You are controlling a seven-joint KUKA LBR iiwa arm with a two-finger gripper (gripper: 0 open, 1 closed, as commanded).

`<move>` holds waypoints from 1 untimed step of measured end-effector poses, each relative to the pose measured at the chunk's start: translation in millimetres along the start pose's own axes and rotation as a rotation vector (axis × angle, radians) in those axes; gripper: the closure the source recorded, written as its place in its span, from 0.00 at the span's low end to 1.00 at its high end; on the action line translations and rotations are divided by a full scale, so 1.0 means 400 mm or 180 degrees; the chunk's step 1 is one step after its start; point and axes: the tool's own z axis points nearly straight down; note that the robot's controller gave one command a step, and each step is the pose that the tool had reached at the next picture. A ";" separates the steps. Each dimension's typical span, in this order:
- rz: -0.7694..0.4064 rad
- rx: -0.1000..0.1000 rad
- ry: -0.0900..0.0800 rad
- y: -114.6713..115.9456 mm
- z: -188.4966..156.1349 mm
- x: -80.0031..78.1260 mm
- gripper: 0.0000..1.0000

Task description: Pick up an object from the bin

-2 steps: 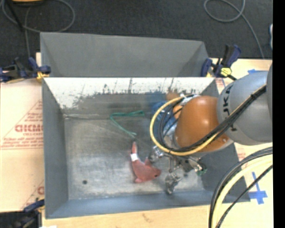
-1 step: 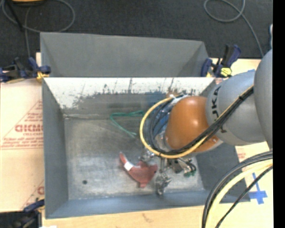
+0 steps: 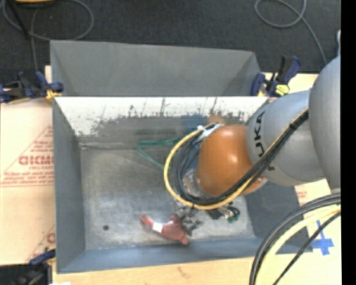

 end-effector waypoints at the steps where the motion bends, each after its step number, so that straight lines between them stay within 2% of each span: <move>1: -0.0005 0.0001 0.0000 0.000 0.000 0.000 1.00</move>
Offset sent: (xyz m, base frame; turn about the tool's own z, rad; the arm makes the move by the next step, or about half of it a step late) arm 0.0054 0.0097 0.1391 0.0324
